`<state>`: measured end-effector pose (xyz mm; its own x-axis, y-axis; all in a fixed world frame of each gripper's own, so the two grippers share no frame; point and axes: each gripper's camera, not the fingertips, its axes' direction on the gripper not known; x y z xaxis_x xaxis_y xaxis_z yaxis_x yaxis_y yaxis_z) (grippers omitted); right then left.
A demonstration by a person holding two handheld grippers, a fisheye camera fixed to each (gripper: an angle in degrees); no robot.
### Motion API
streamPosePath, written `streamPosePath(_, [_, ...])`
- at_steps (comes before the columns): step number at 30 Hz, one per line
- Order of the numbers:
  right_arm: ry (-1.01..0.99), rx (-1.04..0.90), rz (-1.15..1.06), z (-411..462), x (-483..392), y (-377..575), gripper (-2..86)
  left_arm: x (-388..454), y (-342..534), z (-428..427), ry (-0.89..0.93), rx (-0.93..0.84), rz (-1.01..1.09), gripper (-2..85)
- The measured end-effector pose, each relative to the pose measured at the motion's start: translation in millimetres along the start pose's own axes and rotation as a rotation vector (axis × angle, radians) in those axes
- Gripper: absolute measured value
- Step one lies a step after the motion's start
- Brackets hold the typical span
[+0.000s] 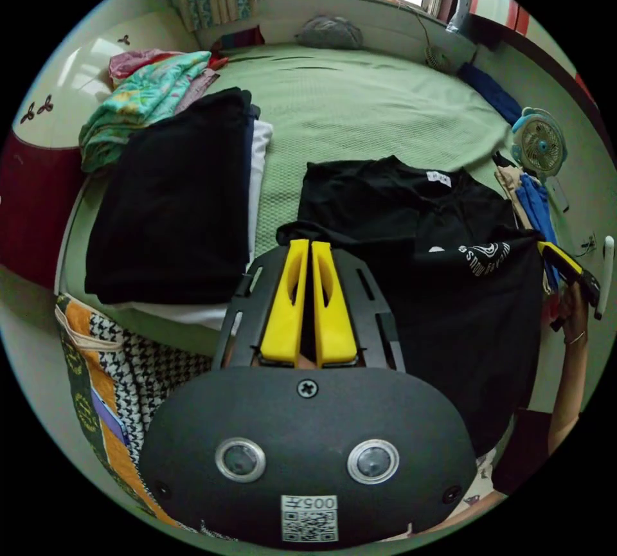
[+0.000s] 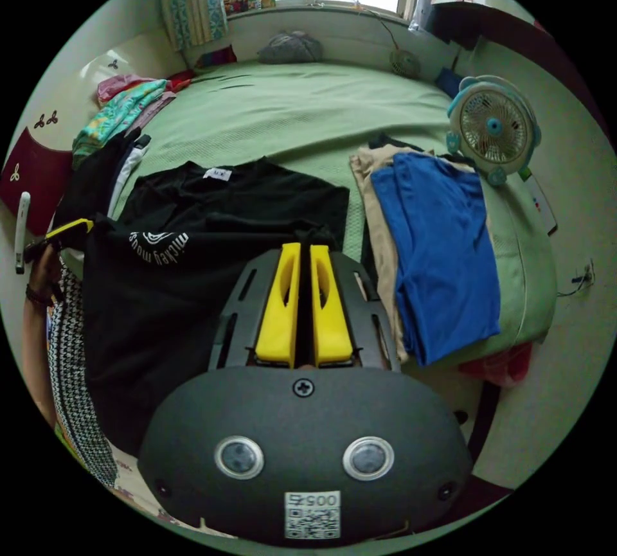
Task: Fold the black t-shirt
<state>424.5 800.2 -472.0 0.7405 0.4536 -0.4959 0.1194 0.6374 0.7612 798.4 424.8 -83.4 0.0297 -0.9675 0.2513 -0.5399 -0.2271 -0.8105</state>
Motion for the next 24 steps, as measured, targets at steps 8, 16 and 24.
streamPosePath(8, [0.073, 0.004, 0.023, 25.4, -0.1, -58.4, -0.9, 5.3, -61.6, 13.6, -0.016, 0.025, -0.023, 0.5])
streamPosePath(16, [0.055, -0.041, 0.039, 43.4, -4.7, -67.2, 5.3, 6.9, -64.4, 30.4, 0.03, -0.018, -0.039, 3.7])
streamPosePath(24, [0.002, -0.063, -0.008, 17.2, -1.7, 13.8, 10.8, -6.9, 10.5, 11.5, 0.153, 0.014, -0.036, 9.9])
